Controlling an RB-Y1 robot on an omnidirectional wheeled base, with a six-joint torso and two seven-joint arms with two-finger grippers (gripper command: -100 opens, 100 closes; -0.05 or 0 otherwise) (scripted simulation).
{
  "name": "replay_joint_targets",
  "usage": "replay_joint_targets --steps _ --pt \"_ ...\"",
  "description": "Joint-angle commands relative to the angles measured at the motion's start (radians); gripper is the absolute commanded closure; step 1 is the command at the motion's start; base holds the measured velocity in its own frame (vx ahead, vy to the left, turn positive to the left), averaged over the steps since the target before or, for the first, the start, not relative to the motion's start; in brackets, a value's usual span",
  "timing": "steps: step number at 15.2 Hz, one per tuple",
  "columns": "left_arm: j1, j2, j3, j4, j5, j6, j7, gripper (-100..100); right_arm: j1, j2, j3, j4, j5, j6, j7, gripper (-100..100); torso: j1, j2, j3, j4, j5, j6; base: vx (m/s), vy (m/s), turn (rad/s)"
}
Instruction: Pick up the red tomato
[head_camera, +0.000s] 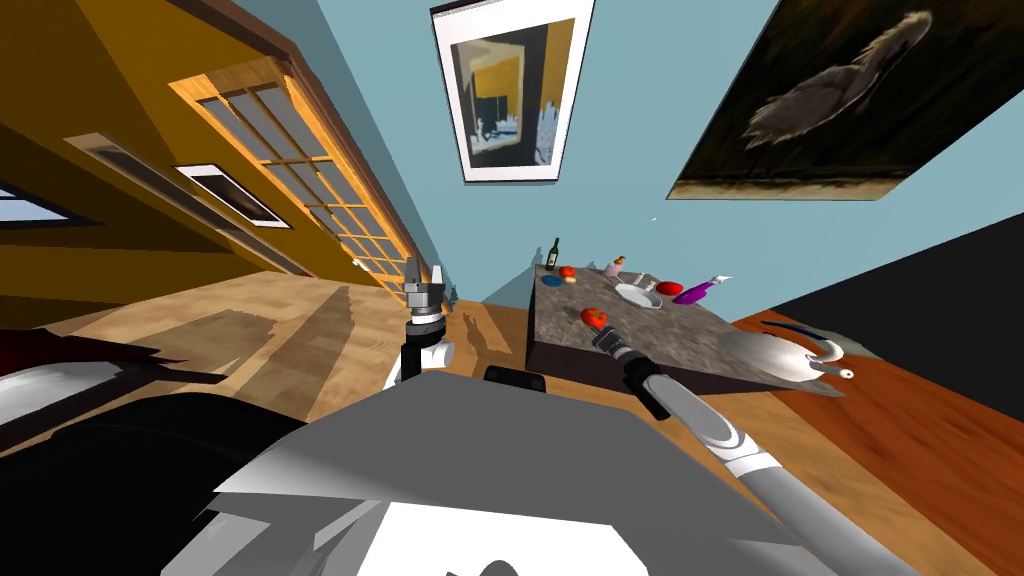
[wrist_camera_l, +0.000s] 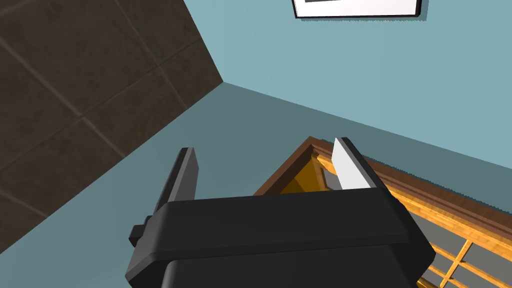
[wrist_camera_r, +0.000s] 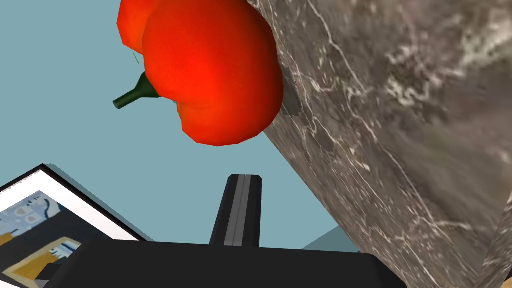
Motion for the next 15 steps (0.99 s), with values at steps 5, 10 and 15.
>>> replay_joint_targets --steps 5,10,15 --pt "0.0 0.0 0.0 0.0 0.0 0.0 0.0 0 -0.007 0.027 -0.048 0.038 -0.004 -0.056 0.022 -100 0.0 0.0 0.0 0.0 0.0 0.001 -0.011 -0.008 0.052" --pt "0.0 0.0 0.0 0.0 0.0 0.0 0.0 0 -0.042 0.033 -0.048 0.105 -0.019 -0.034 0.016 -100 0.001 0.0 0.0 0.0 0.0 0.0 -0.018 0.01 0.18" --pt "0.0 0.0 0.0 0.0 0.0 0.0 0.0 0 -0.015 0.026 -0.045 0.052 -0.009 -0.047 0.02 100 0.0 -0.001 0.0 0.0 0.0 0.002 0.01 -0.005 -0.146"
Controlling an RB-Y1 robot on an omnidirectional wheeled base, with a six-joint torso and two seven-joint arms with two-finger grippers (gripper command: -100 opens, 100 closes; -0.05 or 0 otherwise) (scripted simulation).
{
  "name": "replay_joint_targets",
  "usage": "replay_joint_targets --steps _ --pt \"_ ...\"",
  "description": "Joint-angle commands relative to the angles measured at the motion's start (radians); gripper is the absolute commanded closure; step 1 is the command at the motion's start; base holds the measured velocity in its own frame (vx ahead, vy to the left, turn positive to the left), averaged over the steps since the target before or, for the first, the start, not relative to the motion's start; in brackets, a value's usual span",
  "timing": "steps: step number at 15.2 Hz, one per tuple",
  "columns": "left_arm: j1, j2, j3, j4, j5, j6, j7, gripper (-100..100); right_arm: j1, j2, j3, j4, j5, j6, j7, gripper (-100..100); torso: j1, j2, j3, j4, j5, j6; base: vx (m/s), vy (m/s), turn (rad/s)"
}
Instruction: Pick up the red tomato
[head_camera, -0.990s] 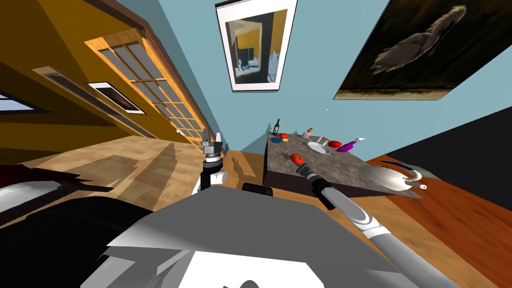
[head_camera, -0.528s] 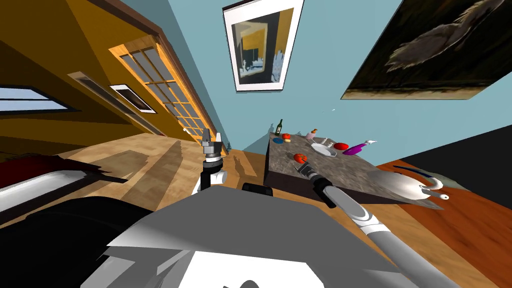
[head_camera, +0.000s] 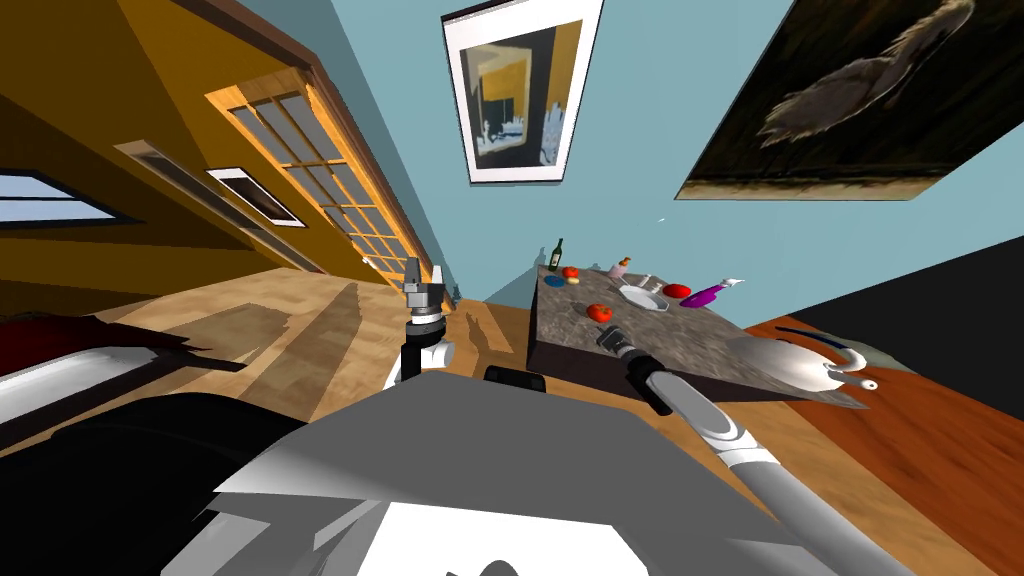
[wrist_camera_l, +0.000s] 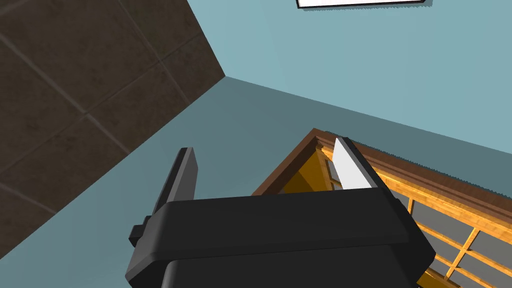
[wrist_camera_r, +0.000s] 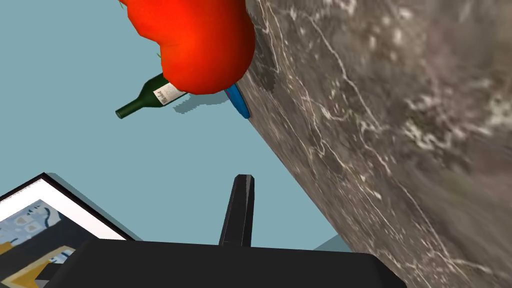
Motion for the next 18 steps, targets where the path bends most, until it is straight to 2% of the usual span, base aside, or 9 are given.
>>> replay_joint_targets --steps 1,2,3,4,5,9,12,16,18 --pt "0.0 0.0 0.0 0.0 0.0 0.0 0.0 0 0.005 -0.032 0.032 -0.02 0.004 0.027 -0.023 100 0.0 0.0 0.0 0.0 0.0 0.0 0.017 -0.005 -0.056" --pt "0.0 0.0 0.0 0.0 0.0 0.0 0.0 0 0.005 -0.014 0.011 -0.011 0.002 0.003 -0.002 100 0.0 0.0 0.0 0.0 0.0 -0.001 0.008 -0.003 0.0" --pt "0.0 0.0 0.0 0.0 0.0 0.0 0.0 0 -0.001 -0.042 -0.006 0.016 0.029 0.014 0.0 -100 0.0 0.0 0.0 0.0 0.0 -0.001 -0.007 -0.011 0.007" --pt "0.0 0.0 0.0 0.0 0.0 0.0 0.0 0 -0.001 0.01 -0.025 0.016 0.028 -0.005 0.022 -100 0.0 0.001 0.0 0.0 0.0 0.0 -0.018 -0.012 -0.017" --pt "0.0 0.0 0.0 0.0 0.0 0.0 0.0 0 -0.001 0.013 -0.039 0.016 0.029 -0.03 0.057 -100 0.0 0.001 0.001 0.0 0.0 -0.001 -0.02 -0.011 -0.007" --pt "0.0 0.0 0.0 0.0 0.0 0.0 0.0 0 -0.001 -0.042 -0.006 0.016 0.029 0.014 0.0 -100 0.0 0.001 0.001 0.0 0.0 -0.001 -0.007 -0.003 0.003" --pt "0.0 0.0 0.0 0.0 0.0 0.0 0.0 0 -0.015 -0.072 -0.038 0.067 0.057 0.02 0.007 -100 0.0 0.001 0.001 0.0 0.0 -0.001 -0.014 -0.011 -0.006" --pt "0.0 0.0 0.0 0.0 0.0 0.0 0.0 0 -0.015 -0.072 -0.038 0.067 0.057 0.02 0.007 -100 -0.001 0.002 0.001 0.0 0.0 -0.001 -0.014 -0.01 0.003" --pt "0.0 0.0 0.0 0.0 0.0 0.0 0.0 0 -0.035 -0.084 -0.055 0.102 0.064 0.023 0.008 -100 -0.001 0.002 0.001 0.0 0.0 -0.002 -0.029 -0.02 0.11"
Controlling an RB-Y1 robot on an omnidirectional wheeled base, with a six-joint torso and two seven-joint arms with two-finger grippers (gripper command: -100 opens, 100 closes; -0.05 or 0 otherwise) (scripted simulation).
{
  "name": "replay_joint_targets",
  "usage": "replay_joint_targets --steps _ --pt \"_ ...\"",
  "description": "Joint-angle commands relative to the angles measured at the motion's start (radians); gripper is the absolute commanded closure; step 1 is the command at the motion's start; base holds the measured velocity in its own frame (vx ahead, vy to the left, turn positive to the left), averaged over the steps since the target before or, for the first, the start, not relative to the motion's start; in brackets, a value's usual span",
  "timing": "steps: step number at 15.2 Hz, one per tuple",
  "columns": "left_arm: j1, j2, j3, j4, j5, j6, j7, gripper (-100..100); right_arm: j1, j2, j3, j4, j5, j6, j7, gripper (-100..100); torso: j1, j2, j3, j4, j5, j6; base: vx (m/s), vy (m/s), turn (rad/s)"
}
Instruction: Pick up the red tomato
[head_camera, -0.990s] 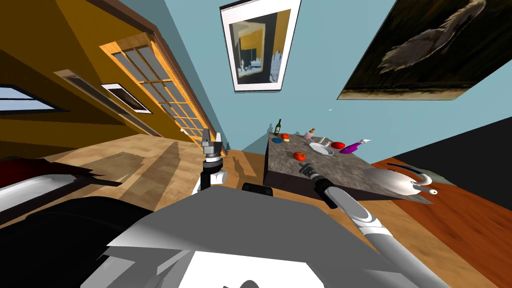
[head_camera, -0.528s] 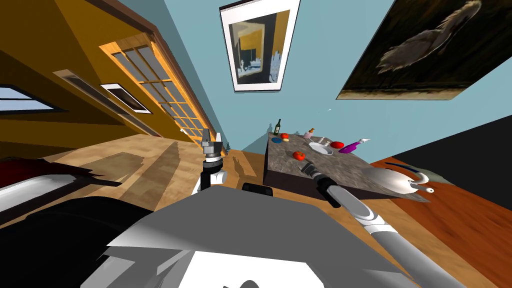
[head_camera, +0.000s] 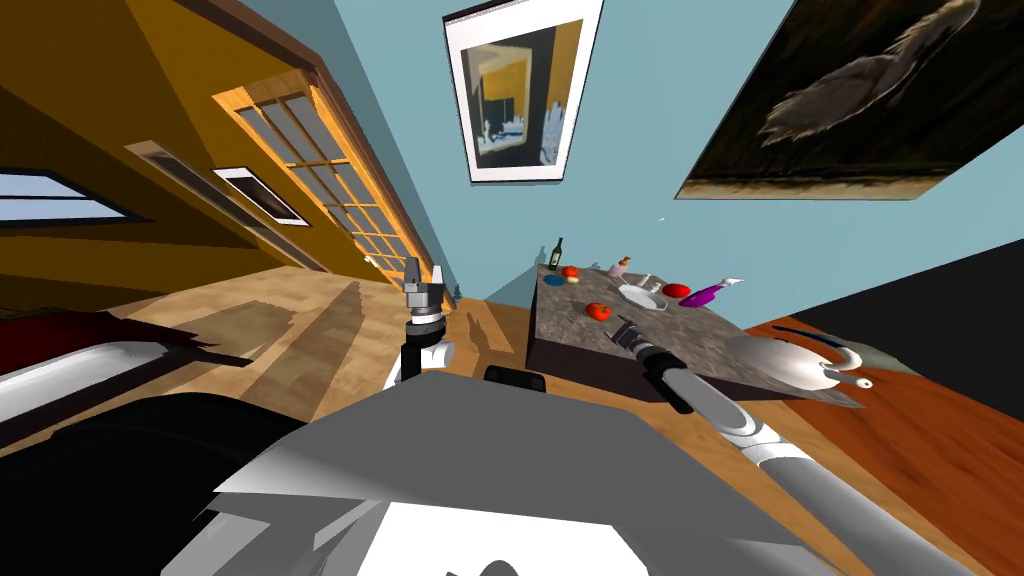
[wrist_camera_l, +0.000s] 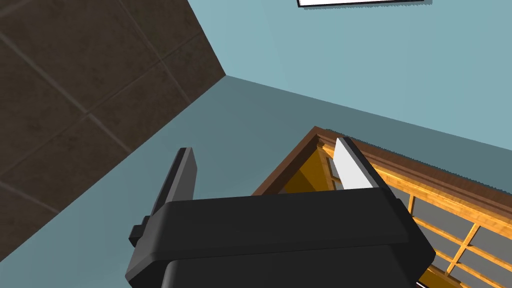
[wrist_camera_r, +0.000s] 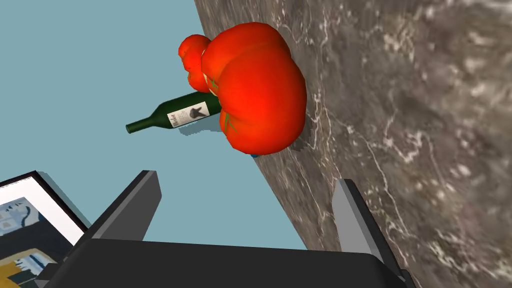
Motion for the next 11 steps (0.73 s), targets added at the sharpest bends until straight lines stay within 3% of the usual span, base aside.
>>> replay_joint_targets --steps 1,5,7,10,11 --pt "0.0 0.0 0.0 0.0 0.0 0.0 0.0 0 -0.002 0.034 -0.05 0.016 -0.05 -0.038 0.05 -100 0.0 0.0 0.0 0.0 0.0 0.0 -0.029 -0.029 0.055" --pt "0.0 0.0 0.0 0.0 0.0 0.0 0.0 0 -0.002 0.034 -0.05 0.016 -0.053 -0.038 0.077 -100 0.001 -0.001 0.0 0.0 0.0 0.001 -0.008 -0.008 -0.006" --pt "0.0 0.0 0.0 0.0 0.0 0.0 0.0 0 -0.041 0.04 -0.057 0.058 -0.075 -0.038 0.069 -100 0.001 -0.001 0.0 0.0 0.0 -0.001 -0.036 -0.024 0.248" --pt "0.0 0.0 0.0 0.0 0.0 0.0 0.0 0 -0.041 0.04 -0.057 0.058 -0.075 -0.038 0.069 -100 -0.001 0.001 0.001 0.0 0.0 0.001 -0.04 -0.035 0.063" --pt "0.0 0.0 0.0 0.0 0.0 0.0 0.0 0 -0.069 0.052 -0.053 0.079 -0.1 -0.039 0.061 -100 -0.001 0.001 0.001 0.0 0.0 0.001 -0.028 -0.029 0.204"
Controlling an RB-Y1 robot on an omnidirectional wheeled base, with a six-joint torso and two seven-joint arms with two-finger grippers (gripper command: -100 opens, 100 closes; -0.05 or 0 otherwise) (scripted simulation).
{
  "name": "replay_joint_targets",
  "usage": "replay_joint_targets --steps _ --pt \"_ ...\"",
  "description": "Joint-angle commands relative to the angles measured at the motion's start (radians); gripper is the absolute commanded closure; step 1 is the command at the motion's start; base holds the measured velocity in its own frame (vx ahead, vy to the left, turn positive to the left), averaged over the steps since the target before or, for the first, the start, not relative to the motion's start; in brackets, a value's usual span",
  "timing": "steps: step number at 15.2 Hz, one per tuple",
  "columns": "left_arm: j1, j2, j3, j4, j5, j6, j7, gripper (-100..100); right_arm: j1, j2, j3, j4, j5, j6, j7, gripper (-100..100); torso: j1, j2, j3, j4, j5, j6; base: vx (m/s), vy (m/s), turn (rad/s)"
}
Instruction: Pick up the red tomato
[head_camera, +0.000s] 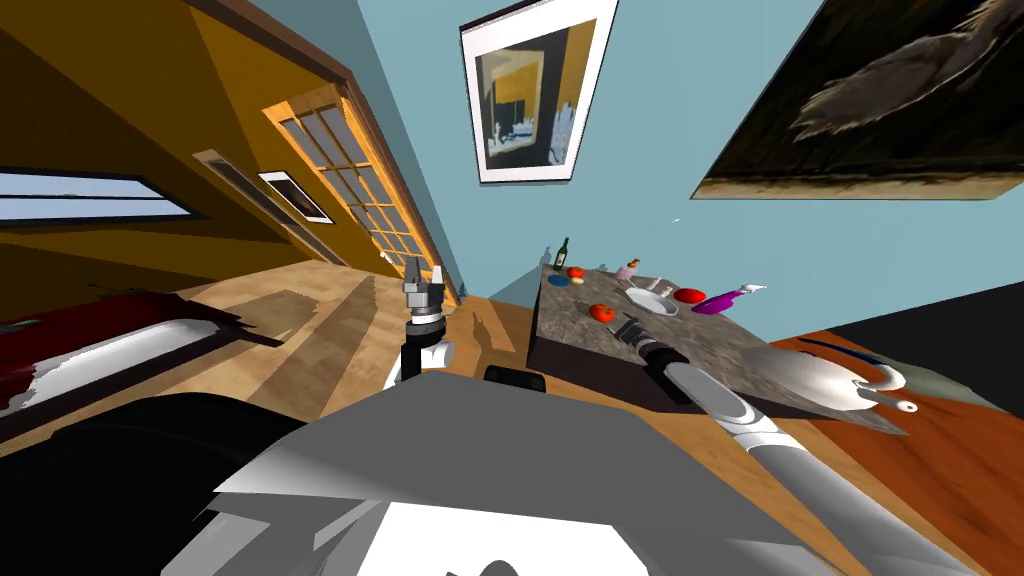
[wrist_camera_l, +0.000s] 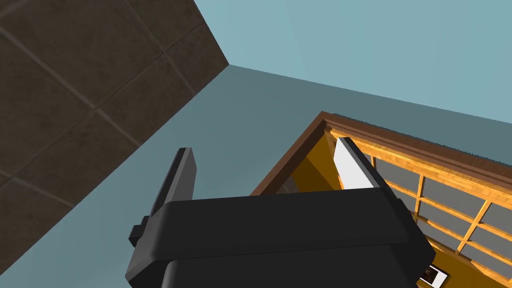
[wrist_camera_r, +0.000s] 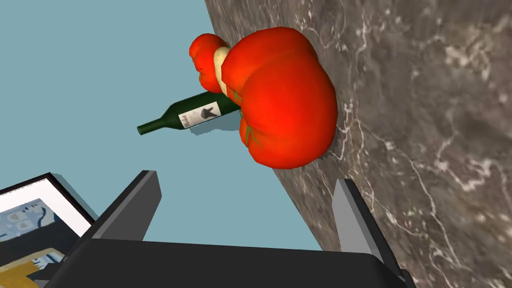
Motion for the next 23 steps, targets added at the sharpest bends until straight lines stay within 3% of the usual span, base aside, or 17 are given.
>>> replay_joint_targets --steps 1,4,6,7,11,13,14,15,18,19,20,23 --pt "0.0 0.0 0.0 0.0 0.0 0.0 0.0 0 -0.026 0.02 -0.003 0.021 -0.028 -0.005 -0.004 -100 0.0 0.0 0.0 0.0 0.0 0.0 -0.039 -0.053 0.326" --pt "0.0 0.0 0.0 0.0 0.0 0.0 0.0 0 -0.056 0.048 0.014 0.054 -0.07 -0.01 -0.018 -100 -0.003 0.0 0.0 0.0 -0.001 0.0 -0.035 -0.08 0.284" --pt "0.0 0.0 0.0 0.0 0.0 0.0 0.0 0 -0.055 0.067 0.033 0.083 -0.088 -0.016 -0.023 -100 -0.004 0.0 0.0 0.0 -0.001 0.0 -0.024 -0.081 0.2" --pt "0.0 0.0 0.0 0.0 0.0 0.0 0.0 0 -0.052 0.047 0.025 0.063 -0.078 -0.008 -0.029 -100 -0.004 -0.001 -0.001 0.0 -0.001 0.001 -0.005 -0.051 0.058" --pt "0.0 0.0 0.0 0.0 0.0 0.0 0.0 0 -0.086 0.051 0.016 0.14 -0.086 0.0 -0.036 -100 0.002 0.0 0.0 0.0 0.0 0.0 -0.04 0.001 0.211" --pt "0.0 0.0 0.0 0.0 0.0 0.0 0.0 0 -0.086 0.051 0.016 0.14 -0.086 0.0 -0.036 -100 0.003 0.0 0.0 0.0 0.0 0.001 -0.033 0.012 0.058" --pt "0.0 0.0 0.0 0.0 0.0 0.0 0.0 0 -0.084 0.068 -0.005 0.141 -0.087 -0.024 -0.011 -100 0.003 0.0 0.0 0.0 0.001 0.002 -0.012 0.005 -0.002" --pt "0.0 0.0 0.0 0.0 0.0 0.0 0.0 0 -0.073 0.051 0.019 0.112 -0.084 -0.004 -0.033 100 0.002 -0.001 0.0 0.0 0.0 0.002 0.012 0.0 -0.12" --pt "0.001 0.0 0.0 0.0 0.0 0.0 0.0 0 -0.055 0.051 0.023 0.075 -0.081 -0.01 -0.029 100 0.001 -0.004 -0.002 0.0 0.001 0.003 0.044 -0.008 -0.219" --pt "0.001 0.0 0.0 0.0 0.0 0.0 0.0 0 -0.064 0.051 0.025 0.091 -0.082 -0.006 -0.031 100 0.001 -0.005 -0.003 -0.001 0.001 0.003 0.031 -0.002 -0.063" --pt "0.0 0.0 0.0 0.0 0.0 0.0 0.0 0 -0.066 0.029 0.022 0.108 -0.102 -0.034 -0.05 -100 0.001 -0.005 -0.003 -0.001 0.001 0.002 0.02 -0.011 0.042" --pt "0.0 0.0 0.0 0.0 0.0 0.0 0.0 0 -0.066 0.029 0.022 0.108 -0.102 -0.034 -0.05 -100 -0.001 -0.004 -0.002 -0.001 0.0 0.002 0.013 -0.025 0.025"
